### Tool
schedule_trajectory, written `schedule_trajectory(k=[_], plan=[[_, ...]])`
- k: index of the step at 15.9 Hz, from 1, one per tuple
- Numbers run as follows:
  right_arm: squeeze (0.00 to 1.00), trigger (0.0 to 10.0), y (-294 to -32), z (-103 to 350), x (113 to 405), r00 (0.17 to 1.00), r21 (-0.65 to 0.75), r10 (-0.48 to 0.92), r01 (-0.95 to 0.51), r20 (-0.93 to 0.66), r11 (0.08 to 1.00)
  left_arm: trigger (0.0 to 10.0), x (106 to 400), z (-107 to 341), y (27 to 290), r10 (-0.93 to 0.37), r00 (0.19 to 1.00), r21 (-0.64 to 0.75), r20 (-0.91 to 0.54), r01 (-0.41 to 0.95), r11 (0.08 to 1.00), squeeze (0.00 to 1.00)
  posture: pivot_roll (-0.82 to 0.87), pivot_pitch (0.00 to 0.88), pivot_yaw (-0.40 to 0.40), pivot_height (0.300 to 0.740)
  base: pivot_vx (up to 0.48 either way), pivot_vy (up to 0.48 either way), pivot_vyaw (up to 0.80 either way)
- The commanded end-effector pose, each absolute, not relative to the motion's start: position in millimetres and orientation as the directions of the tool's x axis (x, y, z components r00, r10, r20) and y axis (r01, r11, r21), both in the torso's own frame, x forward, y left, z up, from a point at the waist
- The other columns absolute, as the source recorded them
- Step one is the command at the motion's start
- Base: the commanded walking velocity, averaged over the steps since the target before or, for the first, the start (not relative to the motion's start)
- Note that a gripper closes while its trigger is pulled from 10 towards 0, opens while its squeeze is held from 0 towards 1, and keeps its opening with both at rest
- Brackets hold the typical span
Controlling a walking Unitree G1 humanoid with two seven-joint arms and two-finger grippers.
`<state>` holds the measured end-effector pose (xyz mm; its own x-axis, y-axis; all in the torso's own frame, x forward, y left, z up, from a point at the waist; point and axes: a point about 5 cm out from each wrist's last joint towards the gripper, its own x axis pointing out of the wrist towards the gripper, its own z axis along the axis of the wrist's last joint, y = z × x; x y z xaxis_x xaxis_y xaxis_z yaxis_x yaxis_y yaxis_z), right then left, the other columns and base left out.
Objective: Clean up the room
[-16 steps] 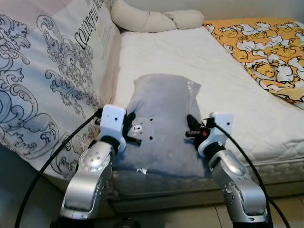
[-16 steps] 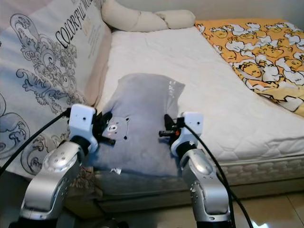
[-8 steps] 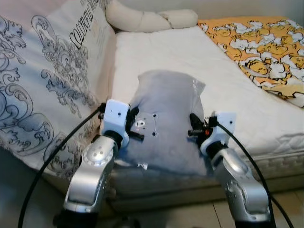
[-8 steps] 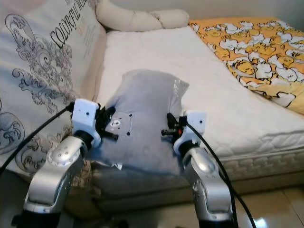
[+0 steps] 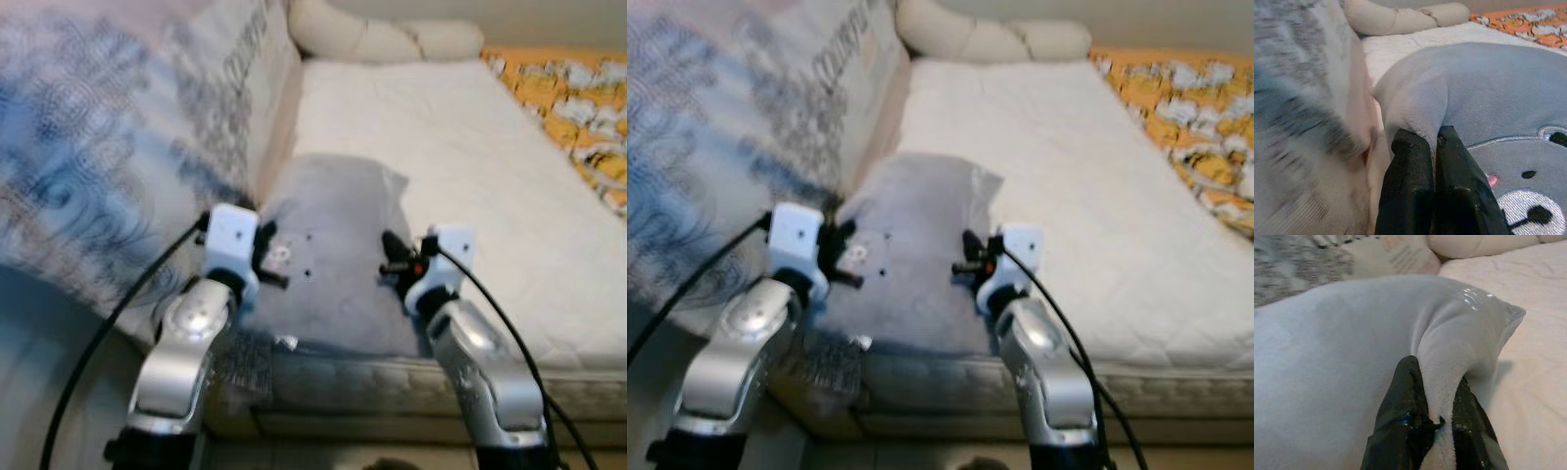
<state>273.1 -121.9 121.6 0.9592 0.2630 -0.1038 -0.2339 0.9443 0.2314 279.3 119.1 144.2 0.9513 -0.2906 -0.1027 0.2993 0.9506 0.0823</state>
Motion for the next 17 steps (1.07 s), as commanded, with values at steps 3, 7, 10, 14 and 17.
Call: schedule_trajectory(k=[3, 7, 10, 14, 17], plan=[[0.0, 10.0, -132.7, 126.1, 273.8, 0.974, 0.218, 0.211, -0.189, -0.082, 0.958, 10.0, 282.5, 156.5, 111.1, -0.333, 0.942, 0.095, -0.041, 0.336, 0.937, 0.0, 0.01, 0.0, 0.044, 0.74, 0.331, 0.0, 0.0], [0.0, 10.0, -133.4, 124.9, 273.1, 0.977, 0.225, 0.198, -0.175, -0.083, 0.959, 10.0, 287.2, 159.4, 96.6, -0.41, 0.912, 0.122, -0.034, 0.411, 0.904, 0.0, 0.01, 0.0, 0.049, 0.74, 0.33, 0.0, 0.0], [0.0, 10.0, -135.4, 123.2, 273.5, 0.981, 0.23, 0.175, -0.151, -0.088, 0.961, 10.0, 293.7, 163.8, 84.5, -0.464, 0.886, 0.152, -0.024, 0.462, 0.874, 0.0, 0.01, 0.0, 0.052, 0.74, 0.0, 0.0, 0.0], [0.0, 10.0, -139.2, 115.1, 278.1, 0.984, 0.222, 0.129, -0.098, -0.126, 0.97, 10.0, 302.0, 163.6, 74.1, -0.531, 0.846, 0.206, -0.038, 0.527, 0.825, 0.0, 0.02, 0.0, 0.053, 0.74, 0.0, 0.0, 0.0], [0.0, 10.0, -139.1, 111.9, 284.0, 0.984, 0.225, 0.117, -0.085, -0.136, 0.971, 10.0, 307.7, 160.3, 69.6, -0.542, 0.838, 0.234, -0.063, 0.54, 0.808, 0.0, 0.02, 0.0, 0.054, 0.74, 0.0, 0.0, 0.0]])
